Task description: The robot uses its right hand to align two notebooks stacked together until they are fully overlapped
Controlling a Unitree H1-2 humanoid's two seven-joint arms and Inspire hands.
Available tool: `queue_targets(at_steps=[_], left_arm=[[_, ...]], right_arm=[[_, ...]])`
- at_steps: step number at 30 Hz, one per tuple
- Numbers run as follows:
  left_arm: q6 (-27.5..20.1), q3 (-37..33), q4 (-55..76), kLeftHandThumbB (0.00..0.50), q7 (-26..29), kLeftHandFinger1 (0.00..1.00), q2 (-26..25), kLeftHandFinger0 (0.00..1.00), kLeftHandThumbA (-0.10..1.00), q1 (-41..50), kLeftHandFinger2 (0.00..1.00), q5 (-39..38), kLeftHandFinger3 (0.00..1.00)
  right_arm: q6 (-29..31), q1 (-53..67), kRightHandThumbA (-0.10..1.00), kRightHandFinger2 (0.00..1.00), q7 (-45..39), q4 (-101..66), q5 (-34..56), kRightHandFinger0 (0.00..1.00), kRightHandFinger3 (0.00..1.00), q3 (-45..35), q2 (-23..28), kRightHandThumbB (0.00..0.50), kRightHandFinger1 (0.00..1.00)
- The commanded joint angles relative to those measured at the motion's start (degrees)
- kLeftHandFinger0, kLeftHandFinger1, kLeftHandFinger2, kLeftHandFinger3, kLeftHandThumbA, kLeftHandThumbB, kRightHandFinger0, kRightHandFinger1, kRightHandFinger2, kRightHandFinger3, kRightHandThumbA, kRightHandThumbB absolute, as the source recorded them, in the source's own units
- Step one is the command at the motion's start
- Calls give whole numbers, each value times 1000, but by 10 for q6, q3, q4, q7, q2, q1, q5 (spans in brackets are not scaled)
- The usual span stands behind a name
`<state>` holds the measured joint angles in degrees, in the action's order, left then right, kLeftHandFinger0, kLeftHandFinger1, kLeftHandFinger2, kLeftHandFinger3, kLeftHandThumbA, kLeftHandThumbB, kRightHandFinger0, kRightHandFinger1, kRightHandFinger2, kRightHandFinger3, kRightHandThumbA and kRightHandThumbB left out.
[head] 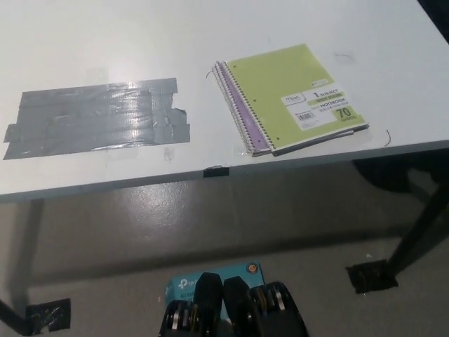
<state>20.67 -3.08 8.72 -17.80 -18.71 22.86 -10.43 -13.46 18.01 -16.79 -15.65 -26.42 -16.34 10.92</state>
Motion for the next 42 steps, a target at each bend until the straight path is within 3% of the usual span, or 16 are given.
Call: queue_targets(at_steps=[1, 4, 7, 10, 12, 16, 20, 22, 24, 26, 28, 34, 36, 38, 41, 42], left_arm=[[-7, 4, 21, 500, 12, 797, 6, 795, 1000, 6, 846, 9, 1000], [-5, 5, 24, 500, 16, 791, 8, 823, 1000, 1, 840, 15, 1000], [-15, 3, 19, 500, 20, 793, 4, 973, 1000, -10, 806, 33, 1000], [-16, 7, 17, 500, 24, 785, 3, 978, 1000, -13, 790, 36, 1000], [-18, 11, 15, 500, 26, 763, 6, 832, 1000, -12, 795, 35, 1000], [-13, 16, 11, 500, 21, 822, 3, 913, 1000, -16, 864, 31, 1000], [-3, 23, 18, 500, 18, 880, -1, 884, 1000, -4, 904, 25, 1000], [10, 20, 25, 500, 18, 899, -6, 886, 1000, 0, 932, 32, 1000], [49, 10, 35, 500, 11, 1000, -17, 982, 1000, 1, 1000, 36, 1000], [59, -6, 38, 500, 8, 1000, -33, 958, 1000, -2, 1000, 58, 1000], [63, -29, 40, 500, 8, 996, -51, 994, 1000, -4, 1000, 85, 1000], [63, -86, 35, 448, -3, 1000, -93, 1000, 1000, -31, 1000, 161, 1000], [63, -87, 28, 435, -9, 1000, -98, 1000, 1000, -39, 1000, 153, 1000], [63, -76, 35, 486, -2, 1000, -94, 1000, 1000, -38, 1000, 126, 1000], [63, -30, 46, 492, 12, 976, -62, 1000, 1000, -26, 1000, 78, 1000], [49, 28, 49, 462, 32, 958, -16, 963, 1000, -17, 1000, 25, 1000]], right_arm=[[66, -10, 238, 1000, 30, 0, 59, 1000, 1000, 11, 6, 85, 1000], [127, 4, 188, 1000, 48, 55, 58, 1000, 1000, 22, 21, 84, 1000], [196, 5, 117, 1000, 55, 162, 87, 1000, 1000, 16, 44, 81, 1000], [185, -1, 101, 1000, 43, 209, 123, 1000, 1000, 2, 44, 102, 1000], [186, -8, 112, 1000, 47, 206, 126, 1000, 1000, 5, 44, 90, 1000], [201, -10, 149, 1000, 49, 200, 106, 996, 1000, 35, 51, 101, 1000], [195, -5, 166, 1000, 52, 185, 94, 1000, 1000, 56, 60, 105, 1000], [196, -6, 166, 1000, 54, 185, 92, 1000, 1000, 63, 67, 107, 1000], [184, -3, 189, 1000, 54, 179, 78, 1000, 1000, 74, 74, 108, 1000], [181, 0, 205, 1000, 47, 177, 79, 1000, 1000, 83, 81, 97, 1000], [182, 1, 322, 1000, 37, 180, 61, 1000, 1000, 105, 97, 98, 1000], [165, -30, 493, 1000, 20, 190, 49, 963, 1000, 157, 130, 67, 1000], [162, -38, 521, 1000, 12, 188, 55, 952, 1000, 170, 139, 68, 1000], [156, -48, 513, 1000, 14, 190, 53, 882, 1000, 178, 142, 89, 960], [142, -51, 493, 1000, 13, 186, 61, 880, 1000, 181, 145, 97, 965], [150, -51, 477, 1000, 8, 193, 111, 927, 1000, 165, 134, 78, 1000]])
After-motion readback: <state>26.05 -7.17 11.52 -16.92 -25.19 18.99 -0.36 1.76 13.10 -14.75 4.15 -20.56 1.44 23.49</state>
